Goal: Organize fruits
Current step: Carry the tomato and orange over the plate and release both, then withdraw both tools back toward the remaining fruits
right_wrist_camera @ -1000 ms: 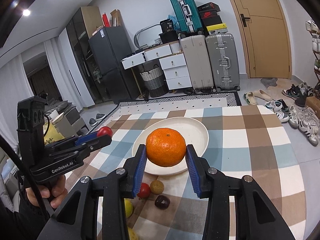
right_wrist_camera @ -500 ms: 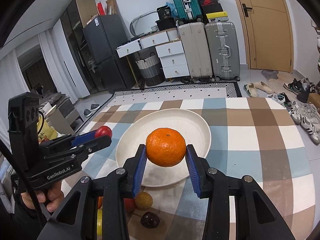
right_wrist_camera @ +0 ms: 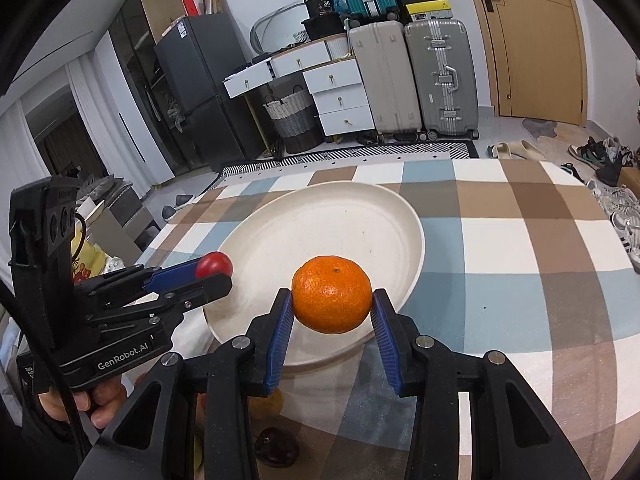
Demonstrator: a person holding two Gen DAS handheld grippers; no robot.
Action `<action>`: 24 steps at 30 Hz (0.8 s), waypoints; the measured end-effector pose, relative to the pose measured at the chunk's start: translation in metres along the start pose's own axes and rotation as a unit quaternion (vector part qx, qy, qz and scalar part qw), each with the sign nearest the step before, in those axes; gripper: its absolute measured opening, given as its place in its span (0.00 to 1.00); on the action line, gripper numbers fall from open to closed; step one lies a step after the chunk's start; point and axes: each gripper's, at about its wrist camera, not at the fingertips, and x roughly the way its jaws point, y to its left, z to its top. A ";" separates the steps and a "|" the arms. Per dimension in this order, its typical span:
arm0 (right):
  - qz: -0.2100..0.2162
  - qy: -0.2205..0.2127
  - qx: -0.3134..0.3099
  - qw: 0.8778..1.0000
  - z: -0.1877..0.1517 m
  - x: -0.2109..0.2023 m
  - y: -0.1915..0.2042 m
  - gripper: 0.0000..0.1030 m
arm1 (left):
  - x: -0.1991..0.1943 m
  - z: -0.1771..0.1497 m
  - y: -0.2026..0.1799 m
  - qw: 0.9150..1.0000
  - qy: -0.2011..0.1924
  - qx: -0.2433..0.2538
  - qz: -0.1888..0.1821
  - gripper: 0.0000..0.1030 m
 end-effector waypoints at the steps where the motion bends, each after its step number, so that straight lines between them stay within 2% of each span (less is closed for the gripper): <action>1: 0.000 0.003 -0.001 1.000 -0.001 0.003 0.000 0.39 | 0.002 0.000 0.000 1.000 0.003 0.002 0.000 0.27; 12: -0.002 0.009 -0.009 1.000 -0.003 0.014 0.004 0.39 | 0.010 -0.002 0.000 1.000 0.017 0.001 0.002 0.27; 17: -0.002 0.001 -0.005 1.000 -0.002 0.008 0.004 0.45 | 0.006 0.000 0.000 1.000 0.018 -0.003 -0.001 0.27; 19: 0.002 -0.008 -0.002 1.000 0.000 0.001 0.003 0.53 | 0.004 0.000 0.001 1.000 0.018 -0.005 -0.001 0.35; 21: 0.000 -0.012 0.000 1.000 0.001 -0.003 0.002 0.68 | 0.000 0.001 0.003 1.000 0.017 -0.010 0.005 0.64; 22: -0.003 -0.015 0.000 1.000 0.001 -0.007 0.001 0.78 | -0.003 0.001 0.004 1.000 0.014 -0.014 0.005 0.71; 23: -0.003 -0.018 -0.001 1.000 0.001 -0.011 0.002 0.86 | -0.007 0.001 0.006 1.000 0.009 -0.018 0.006 0.82; 24: -0.004 -0.020 -0.003 1.000 0.001 -0.015 0.002 0.89 | -0.011 0.001 0.007 1.000 0.005 -0.022 0.007 0.87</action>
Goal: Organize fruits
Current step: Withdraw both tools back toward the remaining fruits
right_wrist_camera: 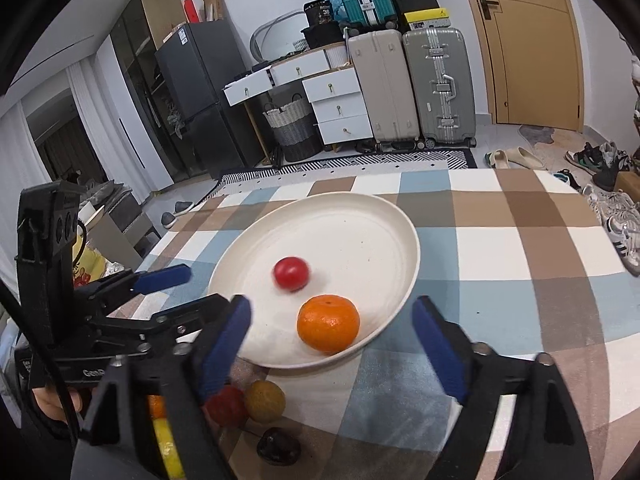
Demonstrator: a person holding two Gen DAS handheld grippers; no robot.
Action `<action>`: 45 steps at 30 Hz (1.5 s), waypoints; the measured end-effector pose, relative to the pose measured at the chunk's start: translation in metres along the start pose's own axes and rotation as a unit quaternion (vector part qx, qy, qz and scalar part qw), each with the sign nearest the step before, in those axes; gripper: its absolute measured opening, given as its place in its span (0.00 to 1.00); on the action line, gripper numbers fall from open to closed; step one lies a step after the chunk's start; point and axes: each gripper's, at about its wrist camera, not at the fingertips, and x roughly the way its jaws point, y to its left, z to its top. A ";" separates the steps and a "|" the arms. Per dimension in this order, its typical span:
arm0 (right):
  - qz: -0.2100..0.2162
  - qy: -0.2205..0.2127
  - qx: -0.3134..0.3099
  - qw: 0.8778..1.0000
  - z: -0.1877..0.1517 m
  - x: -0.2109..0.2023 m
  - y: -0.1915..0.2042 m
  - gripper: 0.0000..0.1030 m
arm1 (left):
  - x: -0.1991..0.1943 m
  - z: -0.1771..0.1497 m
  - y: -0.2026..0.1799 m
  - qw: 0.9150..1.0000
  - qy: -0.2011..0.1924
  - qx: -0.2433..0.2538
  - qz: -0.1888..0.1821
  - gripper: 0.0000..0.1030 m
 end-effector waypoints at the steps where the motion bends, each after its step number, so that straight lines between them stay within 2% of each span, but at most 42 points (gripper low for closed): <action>1: 0.000 0.000 -0.005 1.000 0.001 -0.005 0.001 0.96 | -0.006 0.000 0.000 1.000 -0.004 -0.002 0.002 0.89; 3: -0.008 -0.007 -0.009 1.000 0.002 -0.015 0.002 1.00 | -0.017 0.000 0.001 1.000 -0.012 0.000 0.008 0.99; 11: -0.013 0.004 -0.009 1.000 -0.014 -0.054 0.005 1.00 | -0.073 -0.026 0.008 0.999 -0.029 0.009 0.022 0.99; 19: -0.029 0.007 -0.007 1.000 -0.036 -0.077 0.008 1.00 | -0.105 -0.059 0.022 0.999 -0.032 -0.004 0.036 0.99; 26: -0.025 0.013 -0.006 1.000 -0.049 -0.094 0.018 1.00 | -0.122 -0.083 0.030 0.999 -0.025 -0.016 0.041 0.99; 34: -0.027 0.031 -0.014 0.999 -0.070 -0.104 0.039 1.00 | -0.135 -0.104 0.017 0.999 -0.016 -0.006 0.043 0.99; 45: -0.012 0.064 -0.019 0.998 -0.101 -0.096 0.061 1.00 | -0.145 -0.128 0.008 0.999 -0.003 -0.015 0.041 0.99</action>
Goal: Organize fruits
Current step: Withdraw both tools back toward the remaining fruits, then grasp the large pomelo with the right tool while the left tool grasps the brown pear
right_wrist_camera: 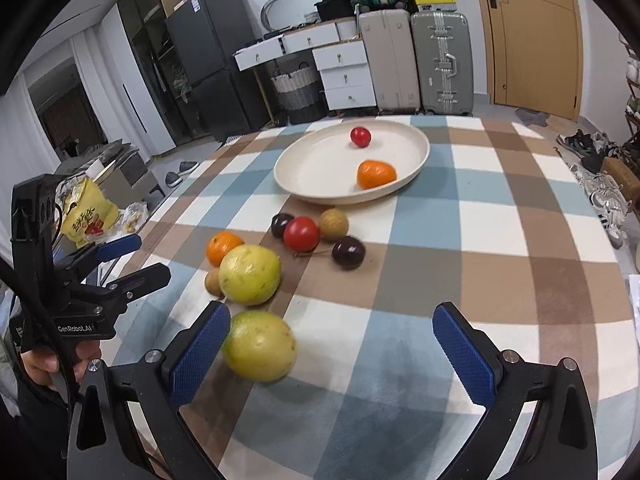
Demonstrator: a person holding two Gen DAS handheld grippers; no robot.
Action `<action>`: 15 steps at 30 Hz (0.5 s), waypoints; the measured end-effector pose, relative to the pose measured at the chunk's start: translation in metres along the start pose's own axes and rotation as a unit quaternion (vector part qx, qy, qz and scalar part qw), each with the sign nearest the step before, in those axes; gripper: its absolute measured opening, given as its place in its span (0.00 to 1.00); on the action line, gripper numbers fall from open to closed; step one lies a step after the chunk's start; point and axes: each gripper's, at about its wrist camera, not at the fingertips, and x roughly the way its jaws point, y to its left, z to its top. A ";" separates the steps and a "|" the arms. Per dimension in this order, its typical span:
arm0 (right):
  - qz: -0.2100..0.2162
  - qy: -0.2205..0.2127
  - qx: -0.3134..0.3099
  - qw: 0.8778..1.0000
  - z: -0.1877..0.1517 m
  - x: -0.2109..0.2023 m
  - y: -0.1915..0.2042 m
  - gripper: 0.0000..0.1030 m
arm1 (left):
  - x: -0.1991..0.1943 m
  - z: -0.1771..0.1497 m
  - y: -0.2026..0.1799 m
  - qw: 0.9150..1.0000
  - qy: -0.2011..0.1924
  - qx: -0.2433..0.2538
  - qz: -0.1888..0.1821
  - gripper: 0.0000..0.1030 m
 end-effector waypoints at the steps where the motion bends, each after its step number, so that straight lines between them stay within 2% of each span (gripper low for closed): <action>1: 0.002 0.004 -0.001 1.000 -0.002 0.002 0.002 1.00 | 0.000 -0.002 0.000 1.000 0.001 -0.003 -0.004 0.99; 15: 0.010 0.043 -0.024 0.999 -0.016 0.028 0.023 1.00 | 0.023 -0.014 0.005 0.999 0.027 -0.018 -0.007 0.99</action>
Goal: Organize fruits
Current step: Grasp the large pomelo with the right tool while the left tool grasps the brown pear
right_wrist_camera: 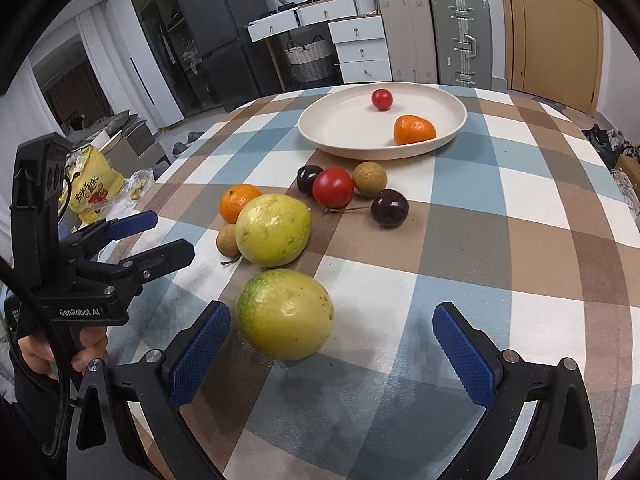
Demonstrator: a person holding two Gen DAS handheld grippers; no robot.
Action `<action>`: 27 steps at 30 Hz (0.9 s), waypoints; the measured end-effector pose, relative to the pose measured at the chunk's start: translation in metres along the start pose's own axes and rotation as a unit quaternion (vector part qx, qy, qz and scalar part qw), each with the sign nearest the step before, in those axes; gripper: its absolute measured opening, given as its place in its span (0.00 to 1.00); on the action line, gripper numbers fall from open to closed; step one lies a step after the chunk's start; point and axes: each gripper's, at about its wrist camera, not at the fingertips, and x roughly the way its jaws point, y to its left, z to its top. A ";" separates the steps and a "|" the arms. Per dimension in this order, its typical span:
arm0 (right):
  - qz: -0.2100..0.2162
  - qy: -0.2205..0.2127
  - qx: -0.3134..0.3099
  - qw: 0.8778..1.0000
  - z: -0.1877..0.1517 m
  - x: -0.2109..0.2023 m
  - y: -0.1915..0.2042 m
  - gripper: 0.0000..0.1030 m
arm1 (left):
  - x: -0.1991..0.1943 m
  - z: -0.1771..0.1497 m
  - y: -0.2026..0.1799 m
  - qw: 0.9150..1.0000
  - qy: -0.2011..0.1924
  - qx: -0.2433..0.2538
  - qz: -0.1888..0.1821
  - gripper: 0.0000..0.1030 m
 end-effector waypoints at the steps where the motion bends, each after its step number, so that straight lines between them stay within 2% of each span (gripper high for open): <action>1: 0.000 0.000 -0.003 1.000 0.000 0.001 0.001 1.00 | 0.001 0.000 0.001 1.000 0.001 -0.001 0.000 0.99; 9: 0.007 0.002 -0.020 1.000 -0.001 0.006 0.010 0.97 | 0.009 -0.003 0.000 1.000 0.010 0.000 -0.001 0.99; 12: 0.009 0.008 -0.025 1.000 -0.001 0.009 0.013 0.83 | 0.012 -0.003 0.000 1.000 0.014 0.000 -0.001 0.99; 15: 0.009 0.008 -0.030 0.999 -0.002 0.010 0.013 0.77 | 0.014 -0.003 0.000 1.000 0.017 -0.003 0.000 0.99; 22: 0.047 0.005 -0.041 0.998 -0.004 0.007 0.017 0.53 | 0.019 0.000 -0.003 1.000 0.022 -0.001 0.004 0.99; 27: 0.056 -0.004 -0.041 0.998 -0.005 0.003 0.016 0.53 | 0.027 0.003 -0.006 0.999 0.030 -0.008 0.007 0.99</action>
